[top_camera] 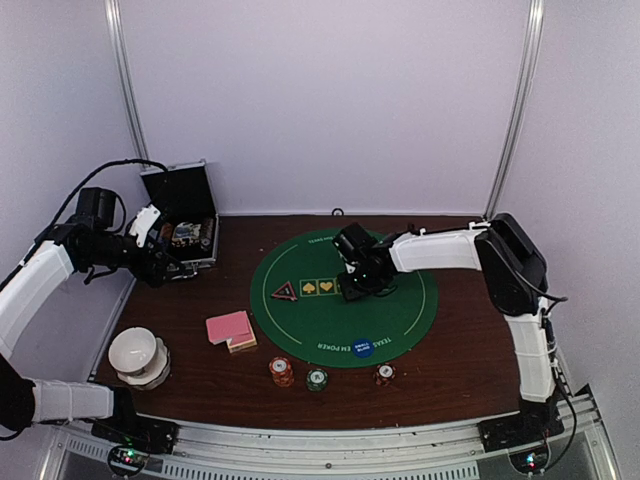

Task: Distribute texas hold em gaming equipment

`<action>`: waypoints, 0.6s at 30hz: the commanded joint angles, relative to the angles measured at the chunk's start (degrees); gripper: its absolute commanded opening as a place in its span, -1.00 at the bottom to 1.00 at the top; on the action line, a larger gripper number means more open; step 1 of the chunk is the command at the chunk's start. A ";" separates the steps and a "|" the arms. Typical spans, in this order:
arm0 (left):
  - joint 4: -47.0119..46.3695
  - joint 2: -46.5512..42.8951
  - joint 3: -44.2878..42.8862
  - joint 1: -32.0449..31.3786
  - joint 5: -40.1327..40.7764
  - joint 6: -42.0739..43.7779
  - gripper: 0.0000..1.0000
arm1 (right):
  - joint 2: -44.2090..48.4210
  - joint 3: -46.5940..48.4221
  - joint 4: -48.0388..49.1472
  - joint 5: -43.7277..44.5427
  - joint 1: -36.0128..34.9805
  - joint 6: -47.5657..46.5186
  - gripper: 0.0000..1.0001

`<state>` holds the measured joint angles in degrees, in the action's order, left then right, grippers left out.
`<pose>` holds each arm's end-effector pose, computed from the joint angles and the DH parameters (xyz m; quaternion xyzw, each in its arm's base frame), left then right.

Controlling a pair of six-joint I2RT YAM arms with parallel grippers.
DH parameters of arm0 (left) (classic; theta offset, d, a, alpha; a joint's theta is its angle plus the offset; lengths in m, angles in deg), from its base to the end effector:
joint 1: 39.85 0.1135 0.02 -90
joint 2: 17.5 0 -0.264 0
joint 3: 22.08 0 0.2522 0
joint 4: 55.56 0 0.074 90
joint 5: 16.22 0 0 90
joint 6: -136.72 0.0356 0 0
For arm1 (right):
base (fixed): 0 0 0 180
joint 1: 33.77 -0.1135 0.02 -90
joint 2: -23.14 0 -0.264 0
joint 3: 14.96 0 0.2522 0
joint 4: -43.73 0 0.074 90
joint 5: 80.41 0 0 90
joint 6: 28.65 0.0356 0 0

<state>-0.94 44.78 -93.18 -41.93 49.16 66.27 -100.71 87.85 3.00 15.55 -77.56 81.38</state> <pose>0.2199 -0.0228 0.3096 0.2486 0.8741 -0.1394 0.3933 0.3304 0.3116 0.1458 -0.1870 0.9504 0.0859 0.2334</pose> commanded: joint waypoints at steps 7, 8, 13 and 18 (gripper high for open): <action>-0.43 -0.48 -1.37 -0.15 -0.19 -0.31 0.95 | -13.53 20.98 -9.13 2.87 4.70 -3.05 -0.31; -0.39 -0.53 -1.44 -0.16 -0.19 -0.26 0.95 | -14.70 23.09 -9.84 2.70 4.90 -3.12 -0.31; -0.02 -0.45 -1.71 -0.17 -0.25 -0.04 0.95 | -20.87 33.76 -13.39 1.53 5.76 -3.74 -0.32; 0.01 -0.48 -1.81 -0.20 -0.17 0.14 0.95 | -25.66 41.87 -15.65 0.64 6.23 -3.78 -0.29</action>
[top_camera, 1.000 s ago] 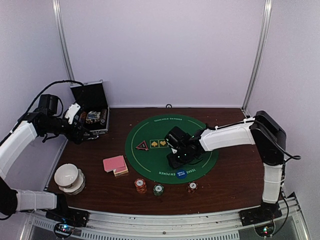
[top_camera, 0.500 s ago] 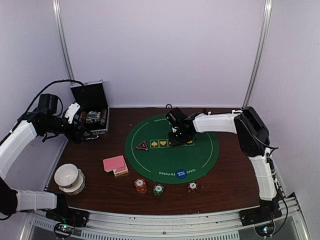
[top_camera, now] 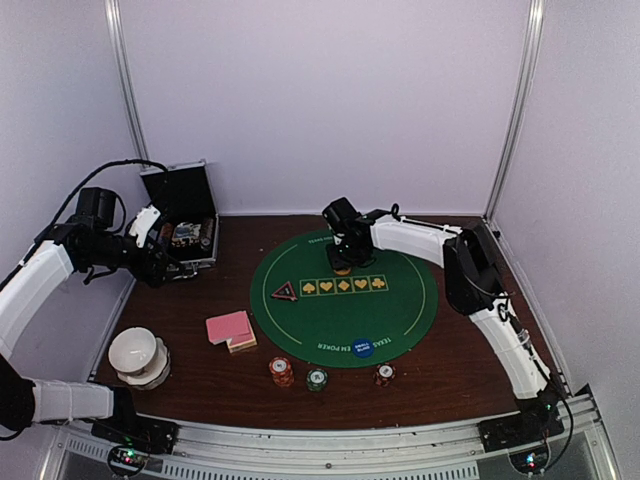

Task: Distribute texas hold em gaming equipment

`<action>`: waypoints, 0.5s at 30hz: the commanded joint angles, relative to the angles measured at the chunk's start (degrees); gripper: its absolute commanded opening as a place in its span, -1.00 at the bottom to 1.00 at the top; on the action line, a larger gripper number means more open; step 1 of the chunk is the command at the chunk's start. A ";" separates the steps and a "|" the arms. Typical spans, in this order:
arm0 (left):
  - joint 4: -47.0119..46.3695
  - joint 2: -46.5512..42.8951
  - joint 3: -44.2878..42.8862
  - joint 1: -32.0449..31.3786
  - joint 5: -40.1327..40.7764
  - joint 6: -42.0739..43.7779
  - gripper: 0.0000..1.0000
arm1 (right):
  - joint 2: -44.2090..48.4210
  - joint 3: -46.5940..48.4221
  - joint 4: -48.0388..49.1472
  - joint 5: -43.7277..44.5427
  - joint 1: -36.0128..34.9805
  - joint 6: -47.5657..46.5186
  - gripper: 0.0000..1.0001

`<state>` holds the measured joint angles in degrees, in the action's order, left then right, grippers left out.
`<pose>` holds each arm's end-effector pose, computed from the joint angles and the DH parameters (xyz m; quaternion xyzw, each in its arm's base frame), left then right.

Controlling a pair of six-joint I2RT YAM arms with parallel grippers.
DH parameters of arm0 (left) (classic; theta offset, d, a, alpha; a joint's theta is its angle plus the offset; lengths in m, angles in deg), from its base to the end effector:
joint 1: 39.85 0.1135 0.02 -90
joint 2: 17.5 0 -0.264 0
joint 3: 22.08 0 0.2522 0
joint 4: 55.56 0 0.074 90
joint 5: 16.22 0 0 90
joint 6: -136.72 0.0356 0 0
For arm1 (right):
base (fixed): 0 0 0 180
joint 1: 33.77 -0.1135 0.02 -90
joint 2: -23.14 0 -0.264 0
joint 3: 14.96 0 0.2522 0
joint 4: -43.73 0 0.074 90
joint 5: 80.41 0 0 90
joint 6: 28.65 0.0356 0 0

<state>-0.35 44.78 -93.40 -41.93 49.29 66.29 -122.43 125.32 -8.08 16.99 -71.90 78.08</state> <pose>0.2193 -0.0227 0.3101 0.2480 0.8756 -0.1390 0.3904 0.4341 0.3349 0.1477 -0.1597 0.9438 0.0752 0.2793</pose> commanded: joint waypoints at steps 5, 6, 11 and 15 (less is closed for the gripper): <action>-0.41 -0.53 -1.59 -0.19 -0.36 0.33 0.95 | -4.61 6.95 -5.66 -1.90 1.13 0.15 -0.08; -0.40 -0.56 -1.59 -0.20 -0.35 0.37 0.95 | -3.79 6.10 -5.47 -2.21 1.08 0.03 0.02; -0.32 -0.47 -1.67 -0.18 -0.72 0.55 0.95 | 3.54 -1.98 -1.16 -4.38 0.97 -0.61 0.34; -0.32 -0.39 -1.85 -0.18 -0.84 0.54 0.95 | 9.54 -9.68 2.85 -6.33 0.78 -1.06 0.37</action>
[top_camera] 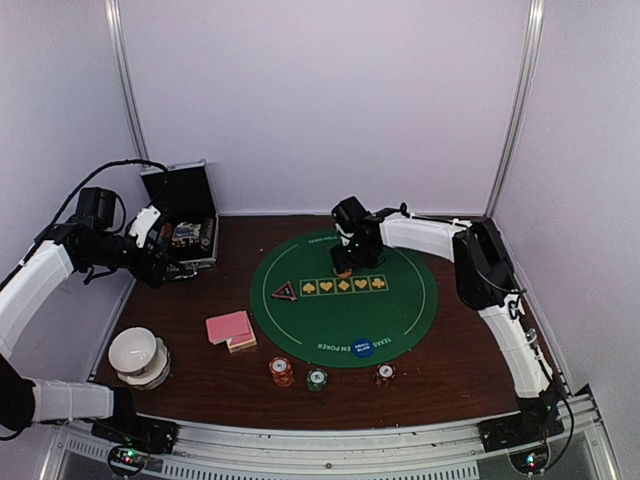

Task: Distribute texas hold em gaming equipment

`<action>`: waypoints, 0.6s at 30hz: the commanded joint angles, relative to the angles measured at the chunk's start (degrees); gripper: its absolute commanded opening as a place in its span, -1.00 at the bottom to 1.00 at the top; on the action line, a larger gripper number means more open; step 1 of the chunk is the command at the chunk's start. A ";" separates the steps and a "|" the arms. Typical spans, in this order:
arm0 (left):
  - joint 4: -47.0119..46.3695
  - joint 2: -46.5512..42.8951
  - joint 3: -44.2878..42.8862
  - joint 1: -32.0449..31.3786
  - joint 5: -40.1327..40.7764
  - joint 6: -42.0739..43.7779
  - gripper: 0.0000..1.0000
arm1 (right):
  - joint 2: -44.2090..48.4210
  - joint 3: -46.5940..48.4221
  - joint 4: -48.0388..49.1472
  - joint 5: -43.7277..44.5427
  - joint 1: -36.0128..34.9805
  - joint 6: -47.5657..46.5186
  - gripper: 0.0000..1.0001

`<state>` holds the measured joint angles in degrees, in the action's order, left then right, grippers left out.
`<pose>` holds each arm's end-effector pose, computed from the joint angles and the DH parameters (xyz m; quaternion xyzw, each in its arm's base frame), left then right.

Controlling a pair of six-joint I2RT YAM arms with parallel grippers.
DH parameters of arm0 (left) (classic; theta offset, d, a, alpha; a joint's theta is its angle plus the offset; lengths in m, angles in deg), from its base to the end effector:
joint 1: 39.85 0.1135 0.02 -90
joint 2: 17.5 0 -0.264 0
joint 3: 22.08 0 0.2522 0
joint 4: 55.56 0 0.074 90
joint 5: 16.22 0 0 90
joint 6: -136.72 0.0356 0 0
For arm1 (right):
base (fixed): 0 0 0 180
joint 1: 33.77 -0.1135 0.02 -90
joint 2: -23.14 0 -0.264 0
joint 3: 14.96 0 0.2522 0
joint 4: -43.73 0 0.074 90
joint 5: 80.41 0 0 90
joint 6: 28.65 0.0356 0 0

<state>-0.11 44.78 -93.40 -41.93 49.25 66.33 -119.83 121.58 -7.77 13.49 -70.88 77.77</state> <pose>0.2189 -0.0227 0.3098 0.2482 0.8763 -0.1397 0.3886 0.4317 0.3236 0.1514 -0.1632 0.9466 0.0951 0.2612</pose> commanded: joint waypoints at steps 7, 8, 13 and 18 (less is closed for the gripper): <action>-0.55 -0.33 -1.68 -0.11 -1.35 0.31 0.95 | 9.79 -13.27 5.22 -3.76 -0.55 -0.63 0.32; -0.60 -0.32 -1.68 -0.14 -1.36 0.33 0.95 | 9.64 -13.61 5.41 -3.73 -0.60 -0.54 0.28; -0.56 -0.08 -1.84 -0.19 -1.17 0.12 0.95 | 7.41 -12.48 5.04 -3.70 -0.60 -0.17 0.07; -0.60 -0.31 -1.77 -0.12 -0.74 0.07 0.95 | 4.34 -9.03 3.46 -3.73 -0.56 -0.11 -0.18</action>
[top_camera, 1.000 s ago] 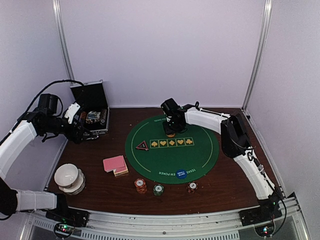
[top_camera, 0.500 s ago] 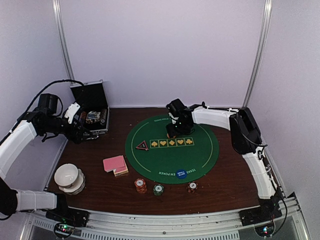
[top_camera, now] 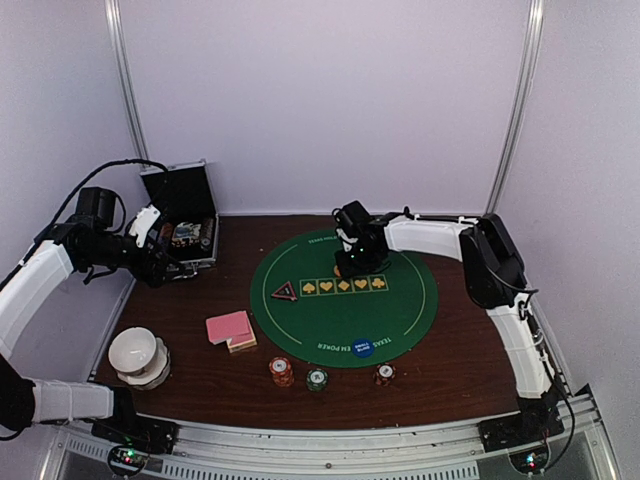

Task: Distribute texas hold em gaming equipment

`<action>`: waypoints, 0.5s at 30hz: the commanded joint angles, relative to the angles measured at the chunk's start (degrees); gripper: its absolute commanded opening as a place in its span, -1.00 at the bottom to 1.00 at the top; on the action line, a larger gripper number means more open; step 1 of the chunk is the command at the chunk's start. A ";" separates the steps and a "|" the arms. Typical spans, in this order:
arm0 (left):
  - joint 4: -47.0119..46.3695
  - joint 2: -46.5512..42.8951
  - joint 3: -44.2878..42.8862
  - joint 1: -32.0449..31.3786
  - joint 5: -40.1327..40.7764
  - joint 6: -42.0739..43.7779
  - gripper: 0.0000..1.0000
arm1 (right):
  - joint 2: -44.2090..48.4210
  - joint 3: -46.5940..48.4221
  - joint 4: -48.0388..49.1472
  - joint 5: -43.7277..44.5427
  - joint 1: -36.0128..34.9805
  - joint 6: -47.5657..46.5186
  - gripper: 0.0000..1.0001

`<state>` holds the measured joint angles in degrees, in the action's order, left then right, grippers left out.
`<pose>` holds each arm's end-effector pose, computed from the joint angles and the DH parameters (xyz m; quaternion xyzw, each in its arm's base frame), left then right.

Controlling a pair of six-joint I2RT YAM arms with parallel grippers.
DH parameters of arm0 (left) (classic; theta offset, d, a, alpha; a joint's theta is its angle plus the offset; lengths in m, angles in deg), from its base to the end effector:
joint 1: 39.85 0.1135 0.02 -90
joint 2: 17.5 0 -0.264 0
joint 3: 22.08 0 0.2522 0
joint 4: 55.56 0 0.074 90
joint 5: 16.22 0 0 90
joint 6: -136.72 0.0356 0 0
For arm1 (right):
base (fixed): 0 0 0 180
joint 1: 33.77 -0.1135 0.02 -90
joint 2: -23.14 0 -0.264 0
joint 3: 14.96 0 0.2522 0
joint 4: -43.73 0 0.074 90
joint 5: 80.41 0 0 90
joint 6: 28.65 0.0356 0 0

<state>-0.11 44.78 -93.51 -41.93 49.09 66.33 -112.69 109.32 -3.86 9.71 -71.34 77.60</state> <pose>0.2190 -0.0228 0.3104 0.2487 0.8755 -0.1407 0.3896 0.4064 0.3125 0.1529 -0.1780 0.9474 0.1195 0.2377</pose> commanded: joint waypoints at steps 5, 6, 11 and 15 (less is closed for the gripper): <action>-0.56 -0.65 -1.53 -0.16 -0.21 -0.02 0.95 | -6.34 8.15 -2.65 0.05 -0.05 -0.29 -0.38; -0.56 -0.82 -1.49 -0.18 -0.21 -0.03 0.95 | -6.83 9.20 -3.06 0.03 0.01 -0.34 -0.39; -0.38 -0.88 -1.48 -0.14 -0.24 -0.10 0.95 | -8.78 13.99 -4.59 0.59 0.04 -0.75 -0.38; -0.30 -0.70 -1.80 -0.15 -0.20 -0.49 0.95 | -6.84 15.08 -5.00 0.76 -0.14 -1.16 -0.22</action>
<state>-0.11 44.76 -93.53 -41.93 49.20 66.29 -120.47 122.67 -6.96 9.58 -71.31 77.38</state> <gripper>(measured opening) 0.975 0.332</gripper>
